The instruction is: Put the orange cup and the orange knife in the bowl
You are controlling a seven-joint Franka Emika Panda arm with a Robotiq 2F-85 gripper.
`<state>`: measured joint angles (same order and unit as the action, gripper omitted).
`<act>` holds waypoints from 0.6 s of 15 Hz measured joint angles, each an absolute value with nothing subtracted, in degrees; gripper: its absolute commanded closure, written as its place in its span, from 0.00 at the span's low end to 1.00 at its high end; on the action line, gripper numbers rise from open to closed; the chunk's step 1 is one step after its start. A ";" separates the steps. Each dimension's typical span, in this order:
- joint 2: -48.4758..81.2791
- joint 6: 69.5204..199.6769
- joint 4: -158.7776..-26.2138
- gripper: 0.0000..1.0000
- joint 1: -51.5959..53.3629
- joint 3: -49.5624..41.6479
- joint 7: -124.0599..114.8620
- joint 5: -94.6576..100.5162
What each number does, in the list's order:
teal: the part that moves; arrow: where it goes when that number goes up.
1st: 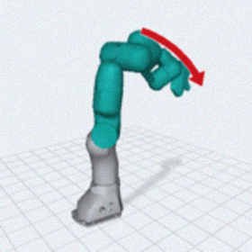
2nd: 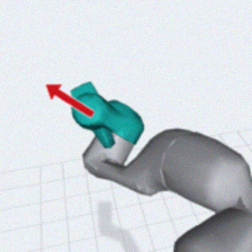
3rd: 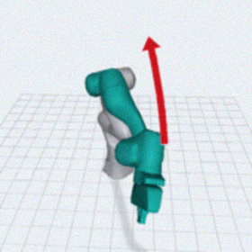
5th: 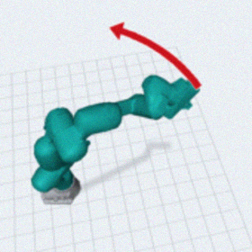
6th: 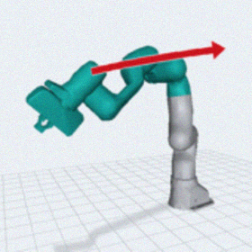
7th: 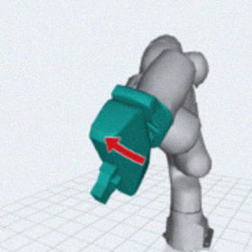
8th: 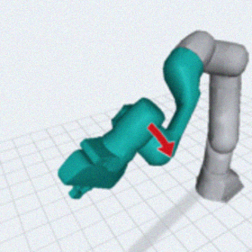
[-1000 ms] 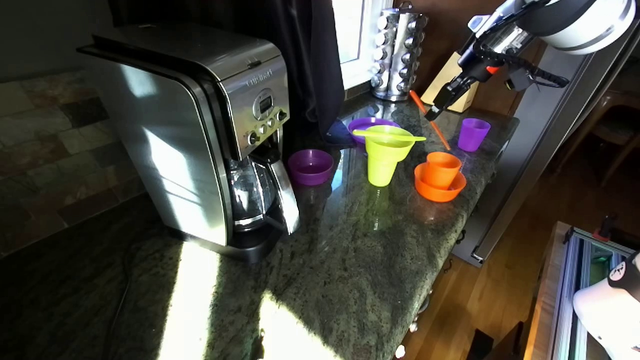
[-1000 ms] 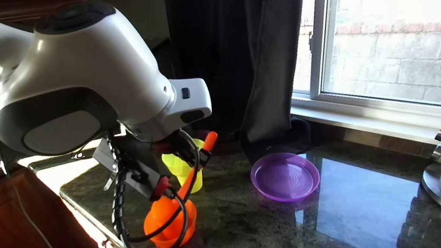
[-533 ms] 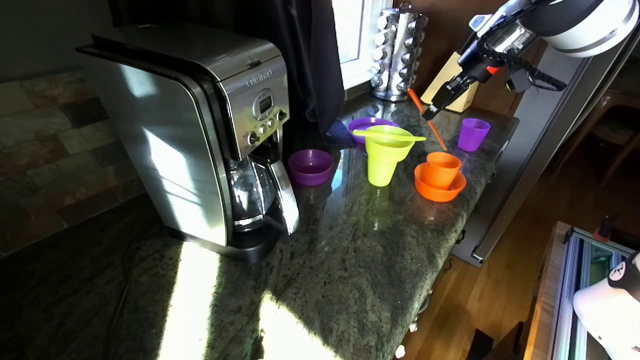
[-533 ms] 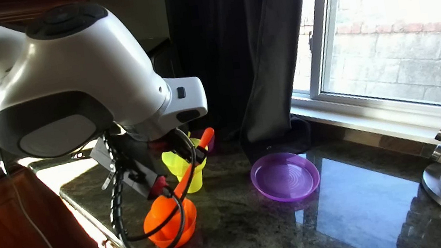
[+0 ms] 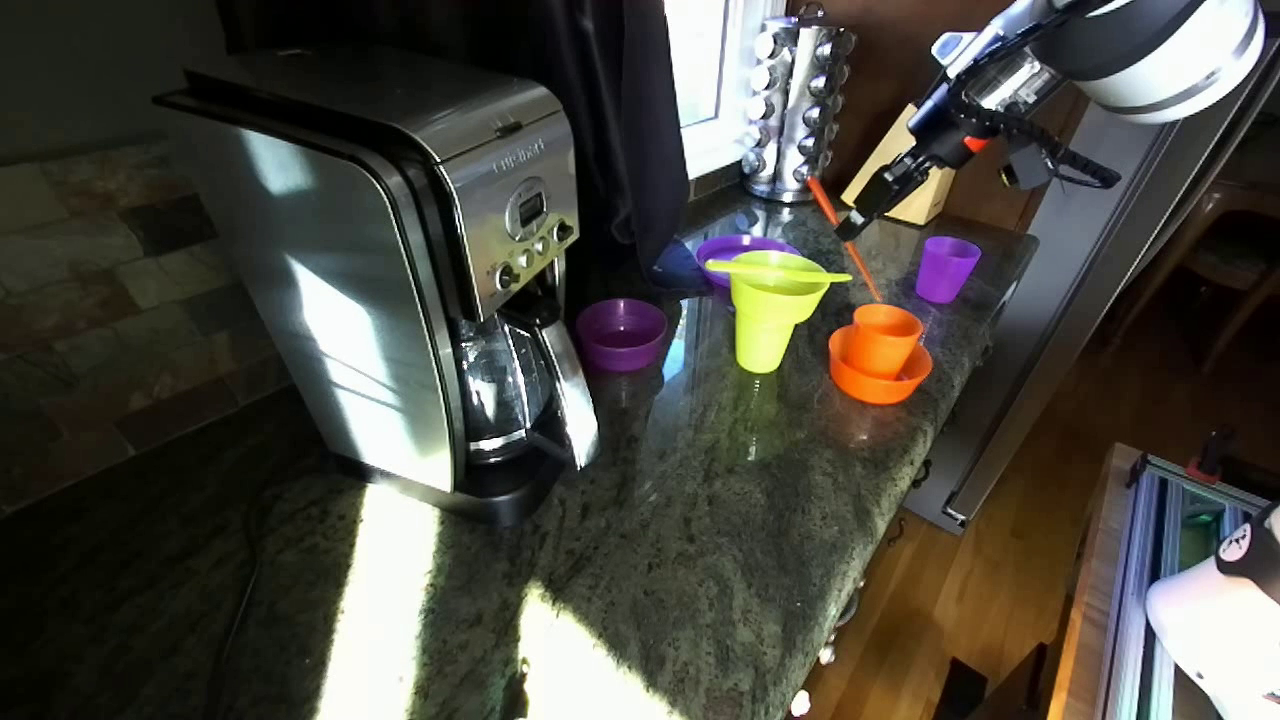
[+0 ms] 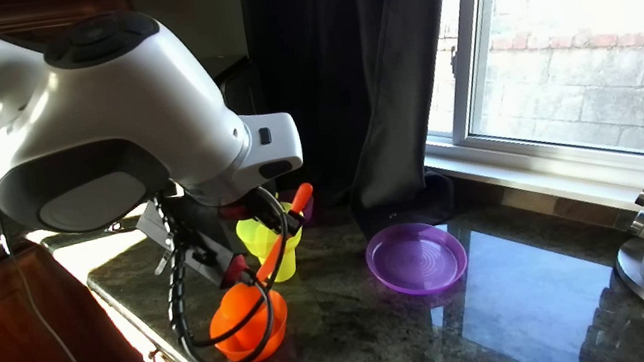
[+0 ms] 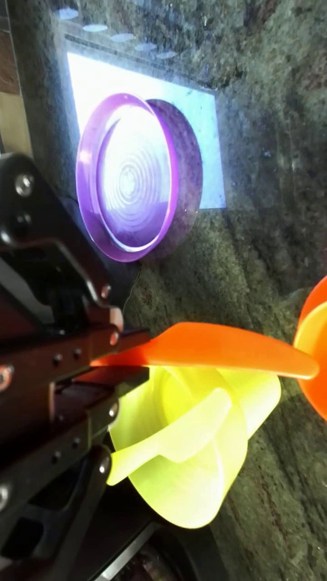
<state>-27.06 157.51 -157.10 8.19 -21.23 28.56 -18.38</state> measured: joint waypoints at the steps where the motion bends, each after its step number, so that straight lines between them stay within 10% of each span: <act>1: -26.90 157.51 -157.10 0.96 8.24 -21.24 28.56 -18.38; 9: -23.66 157.48 -157.17 0.96 6.86 -20.87 28.54 -14.44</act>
